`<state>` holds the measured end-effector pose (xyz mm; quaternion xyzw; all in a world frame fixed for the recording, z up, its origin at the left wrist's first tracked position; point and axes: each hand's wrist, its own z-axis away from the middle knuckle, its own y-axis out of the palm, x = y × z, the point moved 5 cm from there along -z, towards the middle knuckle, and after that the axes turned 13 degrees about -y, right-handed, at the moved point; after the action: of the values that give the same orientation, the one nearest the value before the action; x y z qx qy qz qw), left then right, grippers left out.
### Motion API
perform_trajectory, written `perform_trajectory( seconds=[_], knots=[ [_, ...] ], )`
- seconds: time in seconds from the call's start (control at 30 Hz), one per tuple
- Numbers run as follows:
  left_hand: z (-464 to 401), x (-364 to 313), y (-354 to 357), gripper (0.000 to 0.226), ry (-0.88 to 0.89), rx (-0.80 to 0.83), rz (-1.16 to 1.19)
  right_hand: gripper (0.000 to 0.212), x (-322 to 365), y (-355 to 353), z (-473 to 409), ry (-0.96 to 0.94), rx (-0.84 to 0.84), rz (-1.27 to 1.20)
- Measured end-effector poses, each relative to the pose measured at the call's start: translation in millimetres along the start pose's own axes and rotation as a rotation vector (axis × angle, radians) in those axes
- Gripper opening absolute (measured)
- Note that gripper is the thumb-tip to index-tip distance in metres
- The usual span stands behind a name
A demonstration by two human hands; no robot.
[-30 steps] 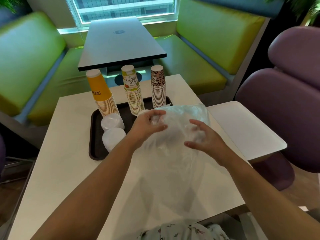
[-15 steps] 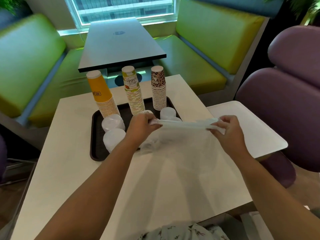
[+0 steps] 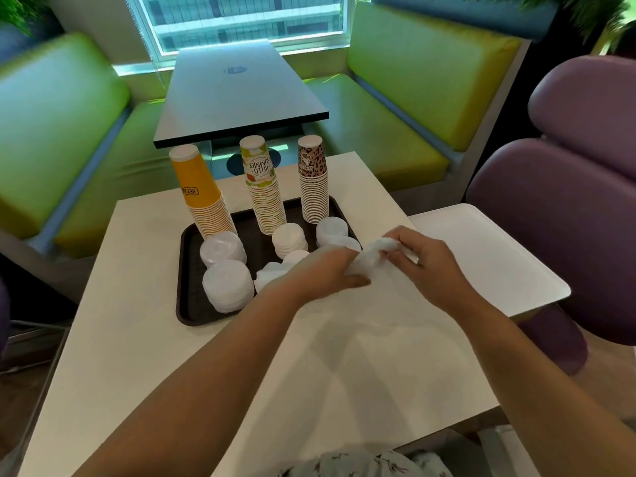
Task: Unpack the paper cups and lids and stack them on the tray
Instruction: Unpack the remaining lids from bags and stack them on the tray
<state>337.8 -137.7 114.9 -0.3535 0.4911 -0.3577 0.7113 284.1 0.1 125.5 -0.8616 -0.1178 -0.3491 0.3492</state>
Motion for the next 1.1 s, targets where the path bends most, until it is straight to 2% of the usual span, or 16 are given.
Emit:
perform_trajectory(
  seconds=[0.07,0.13,0.27,0.33,0.4,0.43,0.47,0.53,0.57,0.63,0.77,0.8,0.9,0.97,1.03,1.1],
  knots=[
    [-4,5,3,0.021,-0.03,0.061,0.199,0.006,-2,-3,0,0.017,-0.033,0.012],
    [0,11,1,0.017,-0.065,0.135,0.407,0.007,-11,-16,4,0.069,-0.123,0.014],
    [3,32,-13,0.011,-0.212,0.059,0.851,0.018,-46,-40,29,0.312,-0.438,0.02],
    [2,43,-13,0.015,-0.324,0.049,1.179,0.058,-60,-33,42,0.515,-0.494,-0.301],
    [0,49,-11,0.026,-0.393,0.042,1.339,0.101,-68,-11,52,0.643,-0.378,-0.738],
    [0,51,-9,0.028,-0.417,0.04,1.37,0.111,-65,-1,54,0.642,-0.27,-0.884],
    [1,51,-6,0.026,-0.44,0.05,1.391,0.109,-59,8,55,0.6,-0.161,-0.97],
    [1,49,-2,0.017,-0.483,0.099,1.423,0.088,-47,24,54,0.532,-0.049,-1.062],
    [1,49,1,0.014,-0.502,0.132,1.432,0.081,-45,29,54,0.527,-0.049,-1.105],
    [1,49,7,0.013,-0.518,0.19,1.439,0.08,-45,35,52,0.523,-0.071,-1.056],
    [4,53,12,0.046,-0.424,0.291,1.291,0.042,-47,35,43,0.536,-0.102,-0.847],
    [5,55,11,0.049,-0.4,0.256,1.224,0.041,-46,33,40,0.495,-0.124,-0.776],
    [5,61,-1,0.025,-0.298,0.003,1.171,0.032,-43,20,34,0.412,-0.311,-0.545],
    [11,59,-14,0.02,-0.158,-0.097,1.176,0.036,-43,16,38,0.402,-0.363,-0.486],
    [23,60,-17,0.03,-0.066,-0.108,1.09,0.036,-48,22,49,0.469,-0.26,-0.4],
    [33,70,-5,0.034,-0.079,-0.093,0.881,0.032,-53,35,62,0.533,-0.148,-0.384]
  ],
)
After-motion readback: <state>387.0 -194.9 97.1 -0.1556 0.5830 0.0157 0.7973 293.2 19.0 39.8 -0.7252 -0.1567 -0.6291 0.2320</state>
